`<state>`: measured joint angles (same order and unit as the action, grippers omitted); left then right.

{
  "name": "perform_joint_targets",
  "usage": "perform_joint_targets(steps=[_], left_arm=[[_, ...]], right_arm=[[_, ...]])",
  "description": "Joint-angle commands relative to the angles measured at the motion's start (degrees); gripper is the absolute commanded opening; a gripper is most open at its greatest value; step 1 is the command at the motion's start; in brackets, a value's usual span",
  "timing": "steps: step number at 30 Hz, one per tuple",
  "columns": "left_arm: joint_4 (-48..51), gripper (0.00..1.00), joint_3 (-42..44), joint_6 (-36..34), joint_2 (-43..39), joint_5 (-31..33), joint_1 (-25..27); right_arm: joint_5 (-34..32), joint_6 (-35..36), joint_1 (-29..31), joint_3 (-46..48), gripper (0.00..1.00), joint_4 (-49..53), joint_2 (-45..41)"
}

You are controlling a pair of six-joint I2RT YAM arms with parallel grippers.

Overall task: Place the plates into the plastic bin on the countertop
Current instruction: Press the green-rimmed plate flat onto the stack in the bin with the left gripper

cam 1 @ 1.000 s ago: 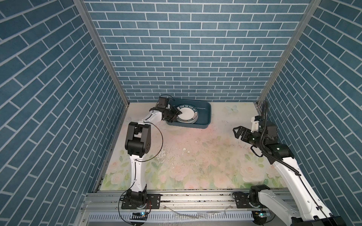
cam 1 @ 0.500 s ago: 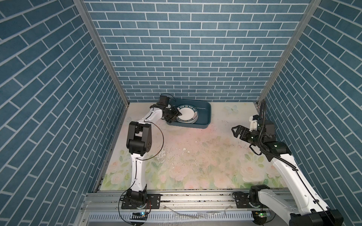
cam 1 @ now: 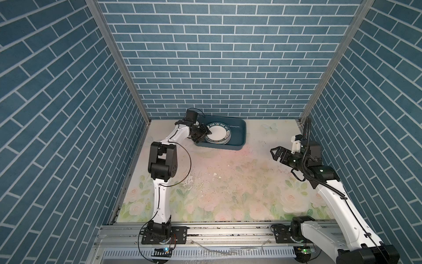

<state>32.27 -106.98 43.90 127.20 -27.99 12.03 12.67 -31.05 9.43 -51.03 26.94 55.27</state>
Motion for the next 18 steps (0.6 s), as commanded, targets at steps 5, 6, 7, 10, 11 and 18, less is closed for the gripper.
perform_joint_targets(steps=[5, 6, 7, 10, 11, 18], left_arm=[[-0.16, 0.73, -1.9, -0.41, 1.12, 1.42, 1.15], [-0.14, 0.73, -1.92, -0.45, 1.12, 1.44, 1.23], [-0.04, 0.73, -2.05, -0.41, 1.21, 1.44, 1.37], [0.51, 0.73, -3.09, -0.66, 1.46, 1.62, 1.72], [0.88, 0.73, -3.58, -0.67, 1.6, 1.7, 1.84], [5.32, 0.74, -8.01, -1.61, 3.69, 2.91, 2.38]], right_arm=[[0.66, 0.29, -0.44, 0.91, 0.99, 0.26, -2.49], [0.53, 0.29, -0.47, 1.0, 0.98, 0.43, -2.9], [0.36, 0.29, -0.44, 1.08, 0.98, 0.56, -3.22], [0.2, 0.29, -0.43, 1.19, 0.98, 1.08, -3.79], [0.11, 0.2, -0.44, 1.26, 0.98, 1.2, -3.97], [-0.19, -0.32, -0.55, 2.07, 0.98, 0.92, -5.16]])
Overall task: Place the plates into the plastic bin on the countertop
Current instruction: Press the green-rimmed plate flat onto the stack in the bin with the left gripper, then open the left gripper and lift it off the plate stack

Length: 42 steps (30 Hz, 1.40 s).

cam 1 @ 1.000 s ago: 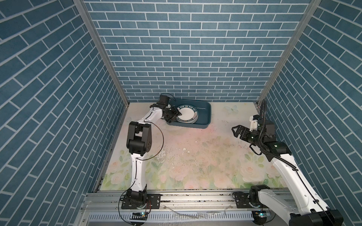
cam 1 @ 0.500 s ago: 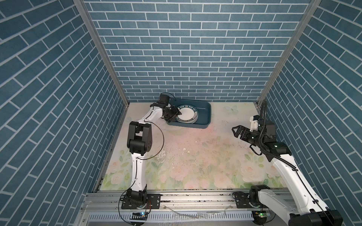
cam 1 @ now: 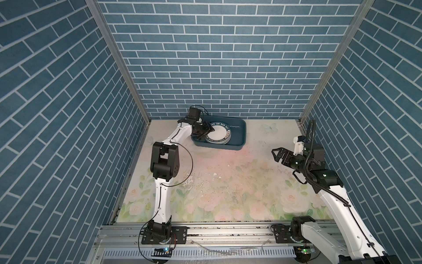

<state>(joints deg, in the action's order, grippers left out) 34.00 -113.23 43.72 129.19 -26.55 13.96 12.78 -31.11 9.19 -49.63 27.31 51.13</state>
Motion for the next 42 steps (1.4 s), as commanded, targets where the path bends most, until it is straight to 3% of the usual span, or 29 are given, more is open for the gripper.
perform_joint_targets(steps=[1, 16, 21, 30, 38, 42], left_arm=[[4.11, 0.74, -2.15, -1.49, 1.99, 1.5, 0.44], [0.67, 0.78, 4.37, -2.84, -6.38, 4.46, 0.55], [-5.86, 0.81, 13.29, -3.91, -15.97, 6.59, 0.55], [-8.87, 0.86, 26.39, -12.2, -35.73, 13.71, 0.54], [-12.16, 0.99, 42.81, -20.13, -55.31, 24.27, 0.55], [-12.67, 1.0, 51.37, -22.19, -64.68, 31.39, 0.43]], right_arm=[[-0.37, -0.18, -0.31, 0.75, 0.98, 0.63, -1.27], [-0.38, 0.09, -0.47, 0.68, 0.98, 1.95, -3.38], [-0.55, -0.15, -0.5, 0.85, 0.98, 2.63, -4.74], [-2.03, -0.35, -0.58, 0.58, 0.99, 3.92, -6.3], [-9.76, 1.6, -0.52, -0.21, 0.98, 6.2, -8.42], [-15.12, 2.78, -0.57, 0.37, 0.99, 6.54, -9.2]])
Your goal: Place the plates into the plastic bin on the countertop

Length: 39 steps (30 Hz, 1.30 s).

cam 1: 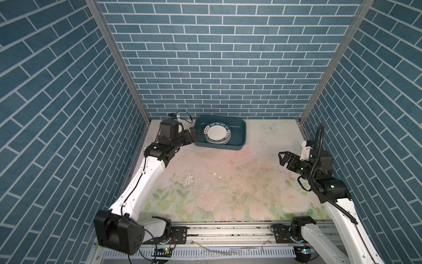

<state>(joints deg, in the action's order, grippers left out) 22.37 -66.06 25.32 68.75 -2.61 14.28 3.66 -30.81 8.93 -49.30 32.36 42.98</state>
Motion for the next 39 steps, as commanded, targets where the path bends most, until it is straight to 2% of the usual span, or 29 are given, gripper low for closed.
perform_joint_targets(steps=[1, 9, 12, 16, 22, 26, 32, 36, 39], left_arm=[[-1.25, 0.99, 6.09, -3.98, -6.14, 9.05, 0.09], [-2.05, 1.0, 20.59, -6.49, -19.02, 23.95, 0.04], [-5.99, 1.0, 25.73, -9.97, -22.35, 26.3, 0.04], [-16.89, 1.0, 35.48, -14.96, -25.76, 29.07, 0.04], [-39.53, 1.0, 50.2, -20.55, -27.43, 32.88, 0.0], [-52.83, 1.0, 55.43, -24.21, -21.63, 32.4, -0.85], [-68.94, 1.0, 55.98, -27.41, -4.81, 29.96, -3.08], [-76.33, 1.0, 54.51, -28.82, 3.04, 25.59, -4.28], [-77.71, 1.0, 52.79, -30.69, 6.4, 24.37, -5.12]], right_arm=[[-6.99, 2.74, -0.27, 0.42, 0.98, 1.32, -1.35], [-18.64, 6.34, -0.29, 6.76, 0.99, -2.1, -4.69], [-22.8, 7.17, -0.4, 9.56, 0.99, -4.26, -5.92], [-25.55, 7.25, -0.4, 12.07, 0.98, -7.21, -5.19], [-31.89, 7.81, -0.55, 14.61, 0.98, -11.94, -0.26], [-32.63, 9.13, -0.63, 18.7, 0.98, -20.57, 0.44], [-38.02, 13.48, -0.82, 24.41, 0.98, -33.48, 2.21], [-39.53, 16.99, -1.06, 26.16, 0.98, -39.49, 5.12], [-39.18, 19.6, -1.17, 28.45, 0.99, -46.11, 8.1]])
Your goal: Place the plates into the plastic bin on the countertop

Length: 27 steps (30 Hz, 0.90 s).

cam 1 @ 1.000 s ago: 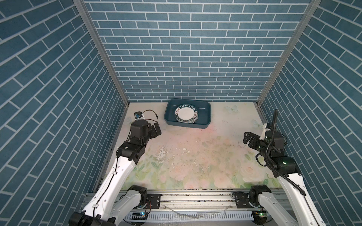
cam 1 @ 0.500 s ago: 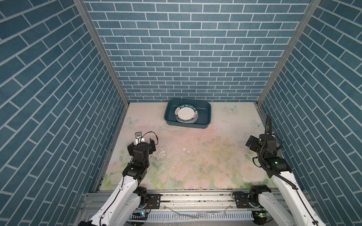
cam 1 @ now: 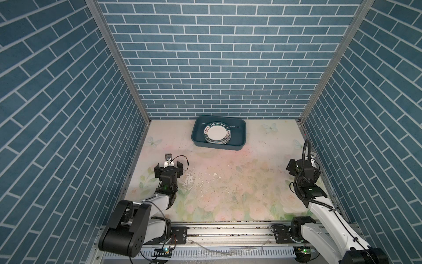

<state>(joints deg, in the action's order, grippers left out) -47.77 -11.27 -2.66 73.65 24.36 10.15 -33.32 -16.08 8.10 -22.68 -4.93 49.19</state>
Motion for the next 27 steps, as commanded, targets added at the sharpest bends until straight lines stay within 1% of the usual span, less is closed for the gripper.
perform_joint_targets(steps=[1, 4, 7, 9, 11, 12, 13, 15, 17, 20, 23, 27], left_arm=[[-8.48, 1.0, -2.09, -2.62, 2.51, -3.99, -1.8], [-12.38, 1.0, -1.49, -2.53, 5.39, -6.78, -2.92], [-16.02, 1.0, -0.84, -2.21, 8.56, -8.45, -3.72], [-20.56, 0.99, -0.11, -2.06, 11.9, -9.7, -4.25], [-27.83, 1.0, 1.11, -2.09, 16.57, -9.6, -4.66], [-29.71, 1.0, 1.88, -1.81, 16.85, -9.86, -4.82], [-28.27, 1.0, 2.28, -0.97, 15.44, -10.5, -5.47], [-27.4, 0.99, 1.64, 0.41, 15.61, -12.83, -7.47], [-24.97, 1.0, 1.12, 1.71, 14.69, -16.11, -9.31], [-23.55, 1.0, 0.08, 2.66, 14.75, -18.96, -10.68], [-19.73, 1.0, -1.5, 2.34, 14.22, -20.26, -10.83], [-12.64, 1.0, -5.11, 1.52, 13.8, -22.81, -10.78]], right_arm=[[-1.97, 5.25, -0.41, 2.37, 0.99, -10.78, 2.95], [0.54, 6.5, -0.76, 4.12, 0.98, -17.14, 5.97], [3.15, 9.6, -0.98, 5.58, 0.98, -23.78, 9.43], [4.28, 11.22, -1.06, 6.11, 0.98, -27.28, 11.57], [6.26, 12.14, -1.42, 7.21, 0.98, -31.96, 13.45], [7.2, 12.42, -1.57, 7.87, 0.98, -34.37, 14.43], [8.6, 12.99, -1.95, 8.72, 0.98, -37.94, 15.57], [10.44, 13.78, -2.58, 10.11, 0.99, -43.9, 18.45], [11.47, 13.79, -3.26, 10.47, 0.98, -48.24, 22.09], [13.8, 13.92, -4.0, 10.63, 0.98, -53.75, 26.83], [14.55, 14.51, -4.43, 9.94, 0.99, -57.19, 30.78], [16.83, 14.72, -4.88, 9.57, 0.99, -59.4, 34.76]])
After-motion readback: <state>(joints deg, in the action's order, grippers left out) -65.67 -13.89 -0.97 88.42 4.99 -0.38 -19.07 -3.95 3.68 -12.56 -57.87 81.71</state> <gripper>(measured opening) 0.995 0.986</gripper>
